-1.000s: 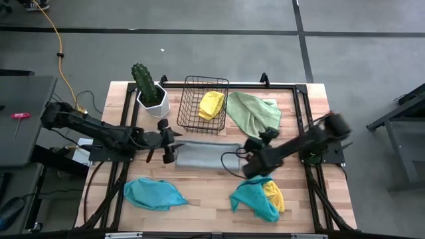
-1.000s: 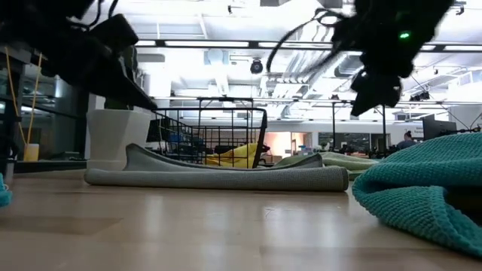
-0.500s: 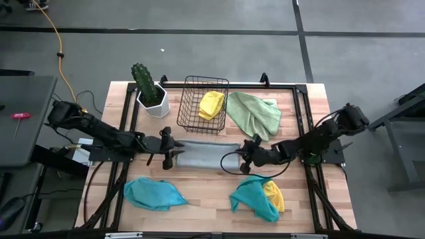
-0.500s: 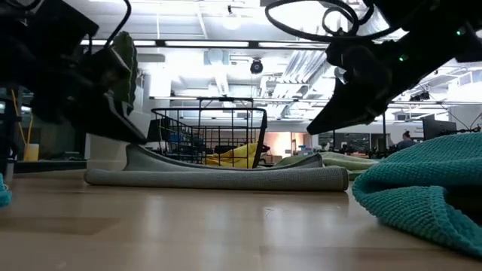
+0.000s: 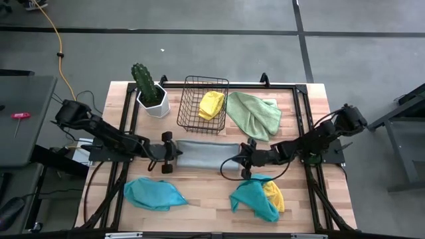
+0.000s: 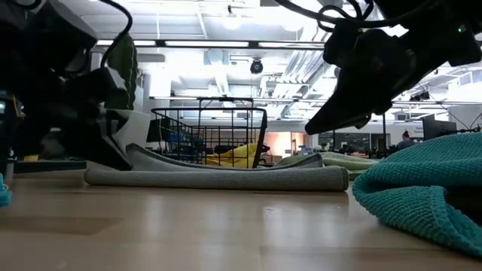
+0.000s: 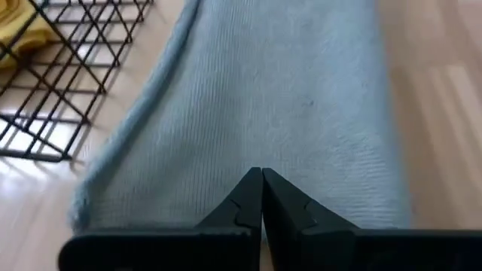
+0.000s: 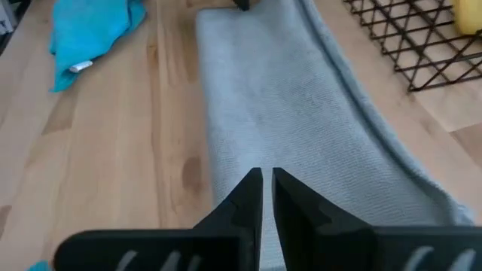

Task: Fold microfiber towels
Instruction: Fold the gray microfiber cloth

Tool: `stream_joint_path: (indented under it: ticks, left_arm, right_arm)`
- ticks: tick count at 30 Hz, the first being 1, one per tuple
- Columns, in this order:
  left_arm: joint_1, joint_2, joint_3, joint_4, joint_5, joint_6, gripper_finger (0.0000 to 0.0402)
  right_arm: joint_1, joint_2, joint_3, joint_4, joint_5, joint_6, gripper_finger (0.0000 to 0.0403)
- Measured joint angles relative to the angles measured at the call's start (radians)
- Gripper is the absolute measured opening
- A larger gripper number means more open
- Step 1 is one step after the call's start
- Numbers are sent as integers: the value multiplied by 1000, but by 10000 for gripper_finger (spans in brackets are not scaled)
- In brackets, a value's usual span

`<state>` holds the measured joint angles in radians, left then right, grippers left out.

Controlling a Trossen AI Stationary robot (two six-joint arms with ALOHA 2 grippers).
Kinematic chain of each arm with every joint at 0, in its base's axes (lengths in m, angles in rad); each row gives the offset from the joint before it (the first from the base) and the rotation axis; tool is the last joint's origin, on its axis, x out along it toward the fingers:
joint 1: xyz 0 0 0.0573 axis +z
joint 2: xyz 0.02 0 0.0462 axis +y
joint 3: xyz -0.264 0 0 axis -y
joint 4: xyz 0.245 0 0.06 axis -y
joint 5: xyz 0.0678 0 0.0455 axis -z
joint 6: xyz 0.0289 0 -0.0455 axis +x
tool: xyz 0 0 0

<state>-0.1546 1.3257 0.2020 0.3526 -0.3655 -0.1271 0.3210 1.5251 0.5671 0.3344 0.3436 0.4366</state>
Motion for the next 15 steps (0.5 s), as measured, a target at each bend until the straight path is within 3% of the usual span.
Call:
stream_joint_path:
  ticks: [6,15]
  left_arm:
    - [1,21,0,10,-182,-9,0]
    - [24,16,0,10,-311,-27,0]
  right_arm:
    - [-20,0,0,-5,49,11,25]
    - [-95,1,0,-50,129,110,25]
